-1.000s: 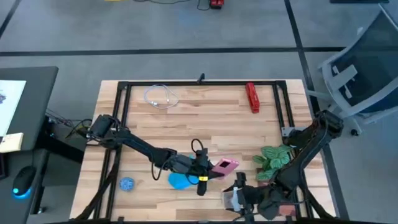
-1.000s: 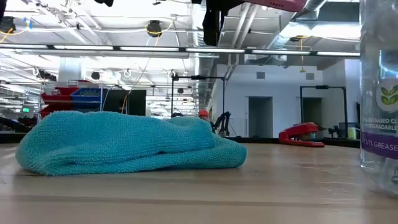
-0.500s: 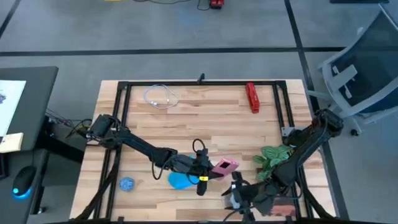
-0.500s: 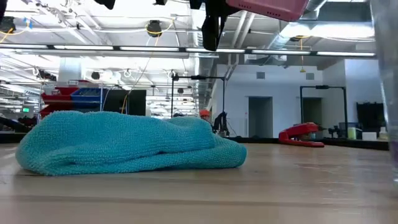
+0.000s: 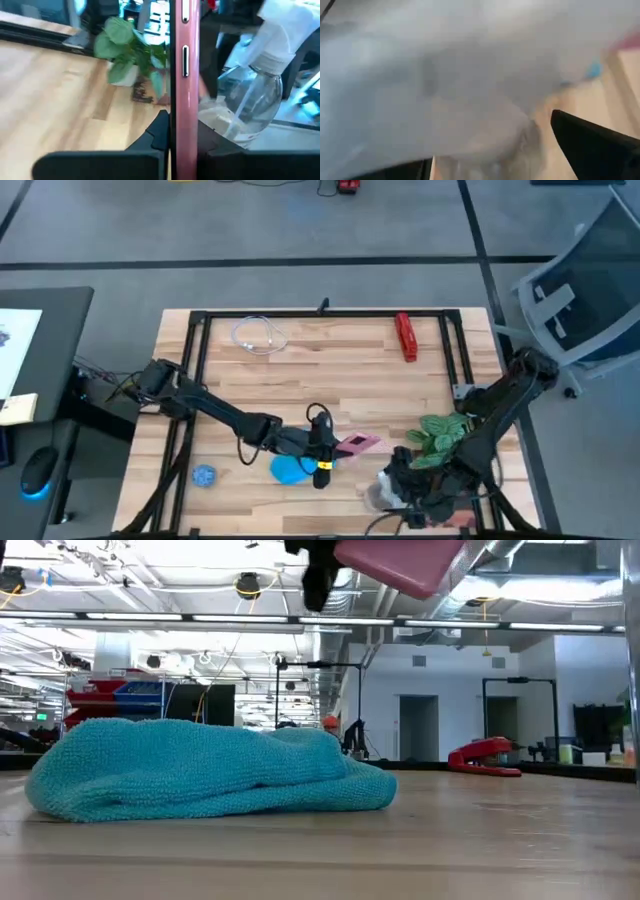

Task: Apply microfiber cloth
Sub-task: Spray the back of the cellphone with the spray cleaning bottle, then wipe the back and front of the cellphone with the blue microfiber cloth

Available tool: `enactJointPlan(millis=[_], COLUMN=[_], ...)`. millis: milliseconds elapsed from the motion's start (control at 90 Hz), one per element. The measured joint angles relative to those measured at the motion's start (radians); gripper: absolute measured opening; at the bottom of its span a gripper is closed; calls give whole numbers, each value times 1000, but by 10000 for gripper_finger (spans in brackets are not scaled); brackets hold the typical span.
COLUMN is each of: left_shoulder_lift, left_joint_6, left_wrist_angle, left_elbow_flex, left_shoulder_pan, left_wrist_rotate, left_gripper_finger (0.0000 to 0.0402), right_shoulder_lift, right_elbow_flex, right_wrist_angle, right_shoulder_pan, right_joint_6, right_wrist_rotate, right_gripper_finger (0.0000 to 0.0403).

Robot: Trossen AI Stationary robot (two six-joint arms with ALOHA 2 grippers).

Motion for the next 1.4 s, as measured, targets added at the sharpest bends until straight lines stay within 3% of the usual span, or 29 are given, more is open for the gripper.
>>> enactJointPlan(millis=[311, 556, 767, 956, 1200, 1256, 1400], left_shoulder_lift=[-80, -98, -160, -254, -356, -372, -386], left_joint_6=[26, 9, 23, 33, 1, -23, -119], left_wrist_angle=[-12, -21, -120, -256, -432, -480, -581], left_elbow_flex=[-68, -99, -99, -99, -99, -99, -99], left_shoulder_pan=[-47, -72, -86, -123, -193, -210, -249], left_wrist_rotate=[-108, -120, -124, -227, -368, -393, -423], left_gripper_finger=[9, 9, 9, 9, 9, 9, 9], right_shoulder_lift=[-129, -240, -346, -354, -294, -275, -239], right_elbow_flex=[1, 37, 24, 0, 0, 0, 0], right_wrist_angle=[-305, -350, -46, 265, 435, 444, 337], right_shoulder_pan=[22, 50, 44, -69, -224, -267, -380], right_joint_6=[216, 229, -72, -349, -469, -478, -310], right_wrist_rotate=[42, 92, 184, -42, -208, -166, 115], right_gripper_finger=[368, 368, 367, 353, 341, 341, 341])
